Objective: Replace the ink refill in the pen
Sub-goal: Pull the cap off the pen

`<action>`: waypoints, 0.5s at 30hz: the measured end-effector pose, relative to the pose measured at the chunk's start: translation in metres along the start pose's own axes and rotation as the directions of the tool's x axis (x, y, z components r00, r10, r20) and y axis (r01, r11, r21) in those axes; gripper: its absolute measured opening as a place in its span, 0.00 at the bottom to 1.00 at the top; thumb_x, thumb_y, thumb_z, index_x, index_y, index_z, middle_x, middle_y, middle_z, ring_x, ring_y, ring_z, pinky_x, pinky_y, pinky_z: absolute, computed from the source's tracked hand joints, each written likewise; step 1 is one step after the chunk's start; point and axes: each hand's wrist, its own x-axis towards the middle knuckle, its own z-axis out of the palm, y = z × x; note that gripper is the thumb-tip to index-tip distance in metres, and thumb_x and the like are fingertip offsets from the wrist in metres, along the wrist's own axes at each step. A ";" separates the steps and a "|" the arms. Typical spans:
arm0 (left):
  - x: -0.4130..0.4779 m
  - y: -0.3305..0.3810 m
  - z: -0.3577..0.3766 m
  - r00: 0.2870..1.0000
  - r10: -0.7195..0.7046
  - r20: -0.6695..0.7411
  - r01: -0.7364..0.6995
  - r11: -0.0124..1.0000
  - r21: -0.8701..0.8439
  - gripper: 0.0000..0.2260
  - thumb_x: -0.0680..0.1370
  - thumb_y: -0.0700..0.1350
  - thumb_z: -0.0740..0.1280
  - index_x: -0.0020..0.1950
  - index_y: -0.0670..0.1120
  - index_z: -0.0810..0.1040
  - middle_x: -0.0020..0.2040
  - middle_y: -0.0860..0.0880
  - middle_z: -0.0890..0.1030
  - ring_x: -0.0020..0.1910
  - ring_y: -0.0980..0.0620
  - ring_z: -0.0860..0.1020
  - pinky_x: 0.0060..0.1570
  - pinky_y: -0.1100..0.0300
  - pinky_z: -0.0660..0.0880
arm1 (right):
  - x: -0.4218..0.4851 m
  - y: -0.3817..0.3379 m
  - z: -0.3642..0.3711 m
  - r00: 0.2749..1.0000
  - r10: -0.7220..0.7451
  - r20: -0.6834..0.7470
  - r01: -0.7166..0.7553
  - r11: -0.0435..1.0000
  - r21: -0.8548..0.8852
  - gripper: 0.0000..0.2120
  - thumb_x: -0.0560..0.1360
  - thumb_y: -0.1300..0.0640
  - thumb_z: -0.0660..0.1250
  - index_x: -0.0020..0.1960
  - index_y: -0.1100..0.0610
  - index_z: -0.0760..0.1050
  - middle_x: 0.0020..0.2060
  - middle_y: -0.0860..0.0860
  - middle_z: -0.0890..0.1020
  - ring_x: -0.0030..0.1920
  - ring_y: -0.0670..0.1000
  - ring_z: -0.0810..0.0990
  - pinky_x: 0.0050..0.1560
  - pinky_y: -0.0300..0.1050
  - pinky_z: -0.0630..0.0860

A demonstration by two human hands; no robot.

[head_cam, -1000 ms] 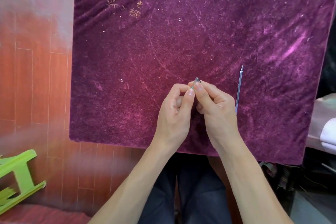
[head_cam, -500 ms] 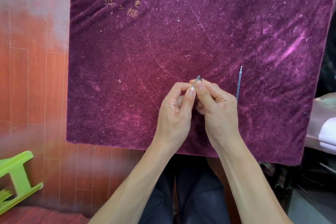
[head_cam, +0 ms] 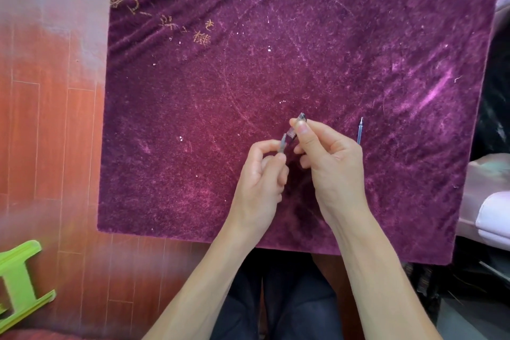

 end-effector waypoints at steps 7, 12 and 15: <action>0.017 0.009 -0.010 0.997 -0.047 -0.058 0.041 0.994 -0.100 0.15 0.72 0.52 0.64 0.57 0.52 0.73 0.41 0.42 0.78 0.28 0.56 0.66 0.30 0.62 0.67 | 0.067 -0.040 0.001 0.985 -0.148 -0.087 0.121 0.959 -0.257 0.03 0.76 0.53 0.79 0.49 0.51 0.88 0.37 0.43 0.90 0.32 0.37 0.82 0.38 0.31 0.76; 0.027 0.011 -0.018 1.000 0.011 -0.016 -0.011 0.999 -0.032 0.10 0.81 0.48 0.62 0.60 0.50 0.76 0.44 0.48 0.87 0.26 0.58 0.71 0.28 0.66 0.71 | 0.107 -0.048 0.002 0.976 -0.168 -0.138 0.093 0.897 -0.432 0.05 0.75 0.49 0.78 0.48 0.49 0.88 0.35 0.41 0.88 0.30 0.36 0.84 0.37 0.29 0.76; 0.027 0.011 -0.020 1.000 0.008 -0.017 -0.008 0.999 -0.041 0.09 0.82 0.48 0.61 0.59 0.52 0.78 0.43 0.47 0.86 0.26 0.57 0.71 0.28 0.65 0.71 | 0.115 -0.049 0.004 0.972 -0.179 -0.153 0.091 0.885 -0.457 0.04 0.76 0.49 0.77 0.44 0.46 0.87 0.34 0.41 0.87 0.30 0.35 0.83 0.34 0.26 0.75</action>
